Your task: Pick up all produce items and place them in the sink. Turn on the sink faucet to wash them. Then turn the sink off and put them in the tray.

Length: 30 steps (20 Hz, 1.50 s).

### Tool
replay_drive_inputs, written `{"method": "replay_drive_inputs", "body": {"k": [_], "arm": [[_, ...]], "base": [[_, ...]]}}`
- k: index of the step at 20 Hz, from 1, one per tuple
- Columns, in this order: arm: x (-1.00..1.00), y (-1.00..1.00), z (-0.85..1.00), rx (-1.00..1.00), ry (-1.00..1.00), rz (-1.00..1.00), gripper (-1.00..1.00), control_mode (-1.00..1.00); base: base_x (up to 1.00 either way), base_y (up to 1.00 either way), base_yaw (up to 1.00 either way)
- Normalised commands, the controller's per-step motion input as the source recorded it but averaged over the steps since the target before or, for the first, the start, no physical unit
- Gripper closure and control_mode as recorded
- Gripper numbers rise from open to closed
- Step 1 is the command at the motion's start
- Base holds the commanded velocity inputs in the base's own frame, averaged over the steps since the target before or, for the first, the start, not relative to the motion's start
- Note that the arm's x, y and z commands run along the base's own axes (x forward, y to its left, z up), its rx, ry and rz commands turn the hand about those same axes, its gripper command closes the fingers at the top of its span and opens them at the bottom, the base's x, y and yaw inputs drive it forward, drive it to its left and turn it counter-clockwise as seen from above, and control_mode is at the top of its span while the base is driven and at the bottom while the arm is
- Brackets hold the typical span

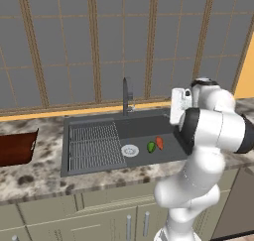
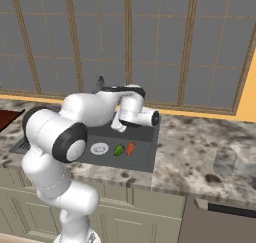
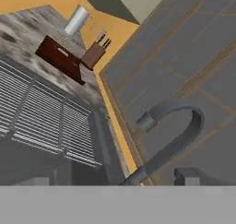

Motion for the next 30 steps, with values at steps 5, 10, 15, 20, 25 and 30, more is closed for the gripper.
{"method": "replay_drive_inputs", "body": {"k": [5,10,15,20,25,30], "arm": [[-0.76,-0.03,0.06,-0.61,-0.10,0.71,-1.00,-1.00],[-0.13,0.00,-0.53,-0.63,0.00,0.74,-1.00,-1.00],[0.23,-0.23,-0.86,-0.42,0.02,0.68,-1.00,-1.00],[0.26,-0.51,-0.73,-0.21,0.00,0.46,-1.00,-1.00],[0.34,-0.23,-0.80,-0.14,-0.04,0.23,-1.00,-1.00],[0.27,-0.07,-0.63,0.00,-0.21,0.14,-1.00,-1.00]], "base": [[0.00,0.00,0.00],[0.00,0.00,0.00],[0.00,0.00,0.00],[0.00,0.00,0.00],[0.00,0.00,0.00],[0.00,0.00,0.00]]}}
